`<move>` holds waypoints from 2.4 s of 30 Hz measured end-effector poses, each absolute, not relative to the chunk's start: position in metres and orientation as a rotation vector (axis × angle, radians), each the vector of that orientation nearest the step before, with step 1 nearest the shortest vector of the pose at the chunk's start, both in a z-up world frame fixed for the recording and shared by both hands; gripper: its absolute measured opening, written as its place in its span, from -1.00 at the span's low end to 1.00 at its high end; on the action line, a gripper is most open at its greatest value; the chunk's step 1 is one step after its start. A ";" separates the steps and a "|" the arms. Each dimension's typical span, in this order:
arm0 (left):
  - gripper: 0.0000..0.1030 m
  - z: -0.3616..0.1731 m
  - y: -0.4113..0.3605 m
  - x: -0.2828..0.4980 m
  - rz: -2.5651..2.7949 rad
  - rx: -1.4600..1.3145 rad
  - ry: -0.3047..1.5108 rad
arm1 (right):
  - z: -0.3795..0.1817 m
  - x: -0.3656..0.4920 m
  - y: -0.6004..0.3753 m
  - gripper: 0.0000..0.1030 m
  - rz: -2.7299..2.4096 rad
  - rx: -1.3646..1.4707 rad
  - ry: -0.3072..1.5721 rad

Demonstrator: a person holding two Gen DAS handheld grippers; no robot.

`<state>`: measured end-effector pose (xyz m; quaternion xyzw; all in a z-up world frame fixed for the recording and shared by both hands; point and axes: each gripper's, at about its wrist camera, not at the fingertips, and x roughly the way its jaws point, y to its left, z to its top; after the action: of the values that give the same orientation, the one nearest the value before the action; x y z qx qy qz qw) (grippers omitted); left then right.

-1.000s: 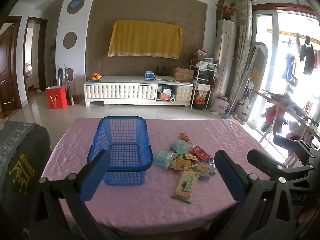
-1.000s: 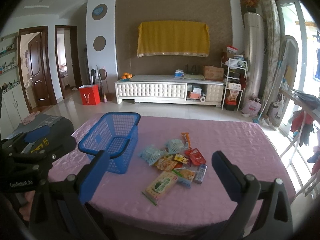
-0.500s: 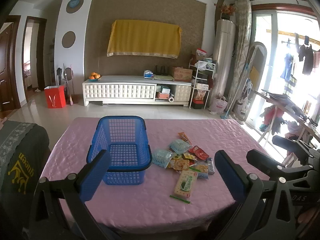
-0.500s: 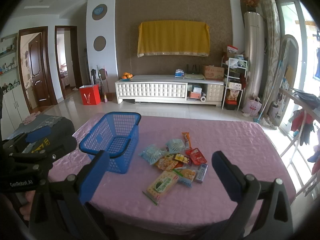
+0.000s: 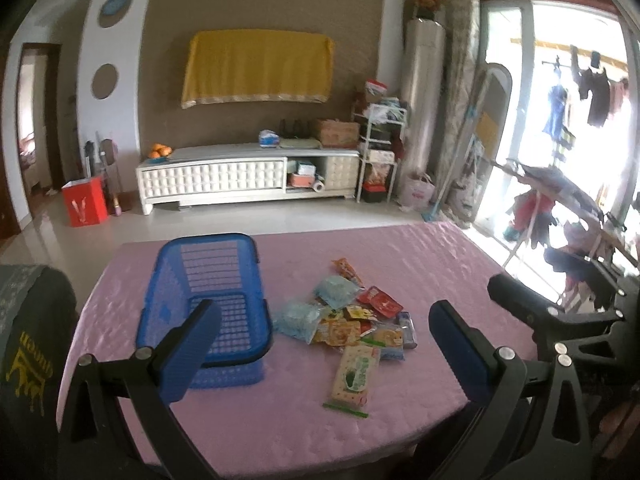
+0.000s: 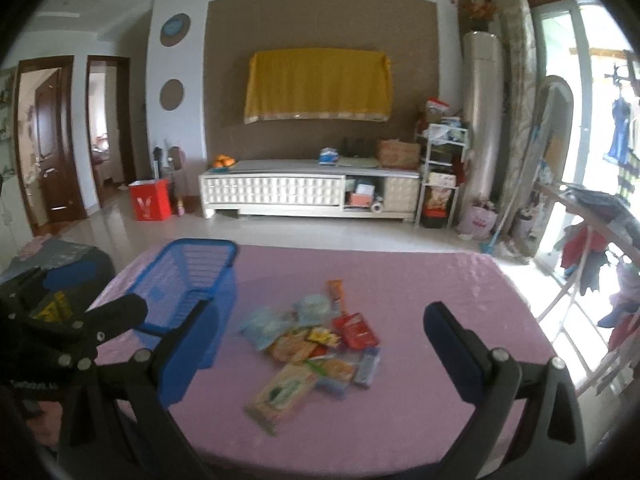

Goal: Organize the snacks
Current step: 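Grasp the green cracker pack with left tool while right tool grasps cat bun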

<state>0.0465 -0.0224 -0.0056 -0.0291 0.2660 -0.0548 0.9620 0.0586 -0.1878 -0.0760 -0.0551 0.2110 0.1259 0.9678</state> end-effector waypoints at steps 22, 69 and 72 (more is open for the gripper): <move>0.99 -0.174 -0.087 0.190 -0.254 -0.045 1.013 | -0.231 0.170 -0.255 1.00 0.251 -0.067 0.912; 0.05 -0.198 -0.046 0.208 -0.189 -0.113 0.953 | -0.284 0.247 -0.172 0.48 0.345 -0.108 1.123; 0.05 -0.202 -0.040 0.206 -0.187 -0.119 0.955 | -0.286 0.249 -0.163 0.45 0.320 -0.176 1.105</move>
<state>0.2058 -0.0399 -0.2022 -0.0571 0.4587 -0.0896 0.8822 0.2492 -0.1630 -0.2857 -0.0832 0.5217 0.1512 0.8355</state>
